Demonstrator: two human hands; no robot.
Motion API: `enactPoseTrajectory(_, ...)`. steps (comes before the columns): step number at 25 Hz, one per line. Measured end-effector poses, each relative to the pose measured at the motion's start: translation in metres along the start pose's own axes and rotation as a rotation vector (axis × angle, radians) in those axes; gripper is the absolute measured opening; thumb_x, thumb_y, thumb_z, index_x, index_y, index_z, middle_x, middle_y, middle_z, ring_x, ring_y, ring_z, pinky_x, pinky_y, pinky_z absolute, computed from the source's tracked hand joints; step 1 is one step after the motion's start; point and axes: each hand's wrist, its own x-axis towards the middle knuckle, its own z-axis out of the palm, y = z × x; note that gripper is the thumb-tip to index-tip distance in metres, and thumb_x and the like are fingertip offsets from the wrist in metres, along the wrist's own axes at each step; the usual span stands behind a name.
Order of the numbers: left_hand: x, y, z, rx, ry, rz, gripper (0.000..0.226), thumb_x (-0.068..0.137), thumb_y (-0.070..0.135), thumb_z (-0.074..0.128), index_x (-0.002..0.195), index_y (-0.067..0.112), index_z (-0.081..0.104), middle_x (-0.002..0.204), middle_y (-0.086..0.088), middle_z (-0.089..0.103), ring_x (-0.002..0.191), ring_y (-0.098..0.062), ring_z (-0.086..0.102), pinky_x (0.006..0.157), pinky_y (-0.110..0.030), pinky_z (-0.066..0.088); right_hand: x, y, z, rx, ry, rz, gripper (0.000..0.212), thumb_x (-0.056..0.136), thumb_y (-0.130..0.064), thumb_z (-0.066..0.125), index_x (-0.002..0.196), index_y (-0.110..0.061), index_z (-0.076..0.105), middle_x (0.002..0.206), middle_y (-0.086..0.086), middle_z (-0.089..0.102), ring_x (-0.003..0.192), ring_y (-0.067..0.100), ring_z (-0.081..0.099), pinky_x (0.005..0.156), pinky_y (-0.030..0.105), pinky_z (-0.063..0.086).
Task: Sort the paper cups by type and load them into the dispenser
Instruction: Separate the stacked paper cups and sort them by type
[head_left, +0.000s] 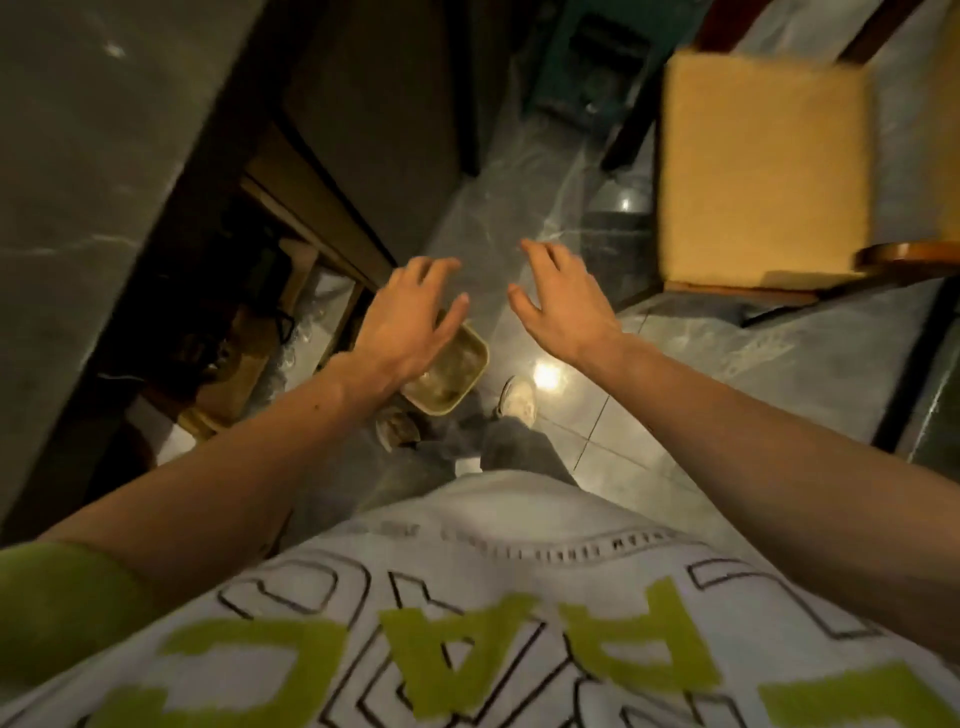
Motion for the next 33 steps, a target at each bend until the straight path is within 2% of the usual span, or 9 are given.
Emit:
enactPoseTrajectory(3, -0.001, 0.052, -0.036, 0.004, 0.089, 0.122, 0.044, 0.096, 0.039, 0.047, 0.134, 0.016, 0.048, 0.132, -0.010, 0.051, 0.117, -0.031, 0.051, 0.099, -0.045, 0.044, -0.027, -0.002, -0.068, -0.039, 0.147, -0.010, 0.055, 0.097, -0.040, 0.046, 0.145, -0.015, 0.035, 0.139, 0.014, 0.044, 0.124, 0.036, 0.045, 0.100, 0.047, 0.041)
enactPoseTrajectory(7, 0.004, 0.120, -0.086, -0.008, 0.134, 0.286, 0.046, 0.099, 0.042, 0.043, 0.138, 0.018, 0.045, 0.138, -0.006, 0.047, 0.126, -0.025, 0.046, 0.104, -0.042, 0.041, -0.071, -0.008, -0.147, -0.079, 0.348, 0.005, 0.055, 0.098, -0.042, 0.046, 0.145, -0.016, 0.037, 0.142, 0.015, 0.043, 0.128, 0.034, 0.043, 0.103, 0.044, 0.039)
enactPoseTrajectory(11, 0.005, 0.183, -0.132, 0.000, 0.222, 0.530, 0.047, 0.099, 0.041, 0.045, 0.138, 0.016, 0.046, 0.134, -0.010, 0.049, 0.125, -0.027, 0.046, 0.102, -0.041, 0.040, -0.125, -0.012, -0.213, -0.088, 0.567, 0.104, 0.052, 0.098, -0.041, 0.046, 0.144, -0.017, 0.039, 0.141, 0.014, 0.045, 0.128, 0.032, 0.044, 0.105, 0.044, 0.039)
enactPoseTrajectory(16, 0.002, 0.280, -0.156, -0.034, 0.247, 0.754, 0.048, 0.098, 0.044, 0.043, 0.138, 0.018, 0.044, 0.135, -0.008, 0.048, 0.125, -0.025, 0.044, 0.101, -0.040, 0.040, -0.209, 0.016, -0.289, -0.160, 0.782, 0.241, 0.051, 0.097, -0.041, 0.047, 0.142, -0.018, 0.041, 0.141, 0.010, 0.044, 0.125, 0.029, 0.045, 0.101, 0.041, 0.039)
enactPoseTrajectory(20, -0.007, 0.390, -0.135, -0.031, 0.245, 0.929, 0.046, 0.098, 0.042, 0.044, 0.137, 0.017, 0.046, 0.133, -0.006, 0.050, 0.122, -0.021, 0.047, 0.098, -0.038, 0.042, -0.279, 0.073, -0.344, -0.220, 0.934, 0.331, 0.052, 0.096, -0.042, 0.048, 0.141, -0.017, 0.043, 0.140, 0.011, 0.046, 0.126, 0.030, 0.046, 0.101, 0.044, 0.042)
enactPoseTrajectory(24, -0.005, 0.513, -0.079, -0.020, 0.218, 1.071, 0.045, 0.098, 0.042, 0.043, 0.136, 0.019, 0.046, 0.132, -0.003, 0.050, 0.121, -0.018, 0.048, 0.099, -0.036, 0.042, -0.353, 0.158, -0.384, -0.256, 1.034, 0.436, 0.054, 0.094, -0.043, 0.048, 0.140, -0.015, 0.045, 0.139, 0.012, 0.048, 0.127, 0.030, 0.047, 0.102, 0.043, 0.041)
enactPoseTrajectory(29, -0.003, 0.669, 0.000, -0.071, 0.153, 1.175, 0.049, 0.097, 0.048, 0.038, 0.136, 0.019, 0.048, 0.133, -0.004, 0.050, 0.121, -0.020, 0.049, 0.099, -0.034, 0.040, -0.442, 0.276, -0.435, -0.273, 1.051, 0.596, 0.053, 0.095, -0.042, 0.052, 0.142, -0.017, 0.043, 0.141, 0.010, 0.046, 0.126, 0.030, 0.046, 0.101, 0.045, 0.042)
enactPoseTrajectory(33, 0.022, 0.749, 0.035, -0.140, 0.123, 1.158, 0.046, 0.098, 0.044, 0.042, 0.137, 0.020, 0.047, 0.134, -0.001, 0.050, 0.123, -0.018, 0.048, 0.099, -0.036, 0.043, -0.467, 0.353, -0.480, -0.253, 1.065, 0.648, 0.054, 0.097, -0.043, 0.049, 0.144, -0.020, 0.040, 0.143, 0.006, 0.044, 0.128, 0.026, 0.044, 0.102, 0.043, 0.043)
